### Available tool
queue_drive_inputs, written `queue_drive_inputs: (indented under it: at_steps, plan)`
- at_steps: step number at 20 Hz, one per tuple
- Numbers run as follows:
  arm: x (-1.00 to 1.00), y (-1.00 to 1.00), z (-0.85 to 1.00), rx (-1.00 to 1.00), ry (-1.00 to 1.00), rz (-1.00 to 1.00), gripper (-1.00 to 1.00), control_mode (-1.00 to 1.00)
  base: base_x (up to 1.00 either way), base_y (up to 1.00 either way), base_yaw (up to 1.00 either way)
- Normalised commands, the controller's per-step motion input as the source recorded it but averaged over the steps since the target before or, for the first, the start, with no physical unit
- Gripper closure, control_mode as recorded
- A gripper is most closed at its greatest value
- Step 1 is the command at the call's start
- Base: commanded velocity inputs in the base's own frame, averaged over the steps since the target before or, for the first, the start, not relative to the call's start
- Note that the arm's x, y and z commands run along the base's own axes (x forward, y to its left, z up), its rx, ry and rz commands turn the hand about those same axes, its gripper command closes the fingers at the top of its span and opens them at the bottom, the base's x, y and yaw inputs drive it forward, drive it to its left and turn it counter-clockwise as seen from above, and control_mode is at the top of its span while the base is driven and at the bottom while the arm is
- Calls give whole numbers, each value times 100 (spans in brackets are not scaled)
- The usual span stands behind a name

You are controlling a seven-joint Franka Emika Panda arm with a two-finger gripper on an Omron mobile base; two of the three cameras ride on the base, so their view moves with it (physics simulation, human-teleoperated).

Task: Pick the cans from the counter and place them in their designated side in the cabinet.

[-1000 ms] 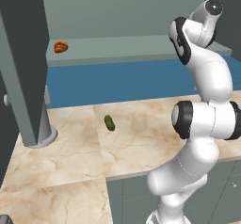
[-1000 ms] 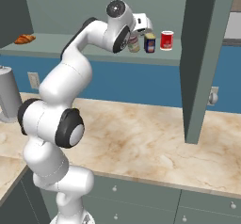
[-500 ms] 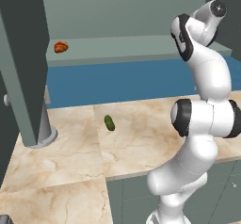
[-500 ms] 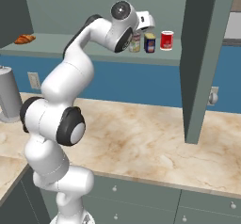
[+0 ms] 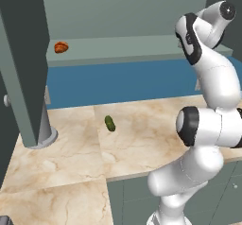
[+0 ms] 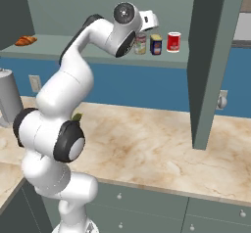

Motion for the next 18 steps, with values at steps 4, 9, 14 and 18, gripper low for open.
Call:
queue_drive_inputs:
  at_steps: [4, 9, 14, 18]
  plan:
    - [-76, 34, -7, -3, -8, 1, -100, -100, 0, 0, 0]
    - [-87, 34, -20, -5, -8, 0, -100, -100, 0, 0, 0]
    - [-87, 34, -32, -7, -5, 0, -100, -100, 0, 0, 0]
    - [-87, 24, -36, -7, -3, 1, -100, -100, 0, 0, 0]
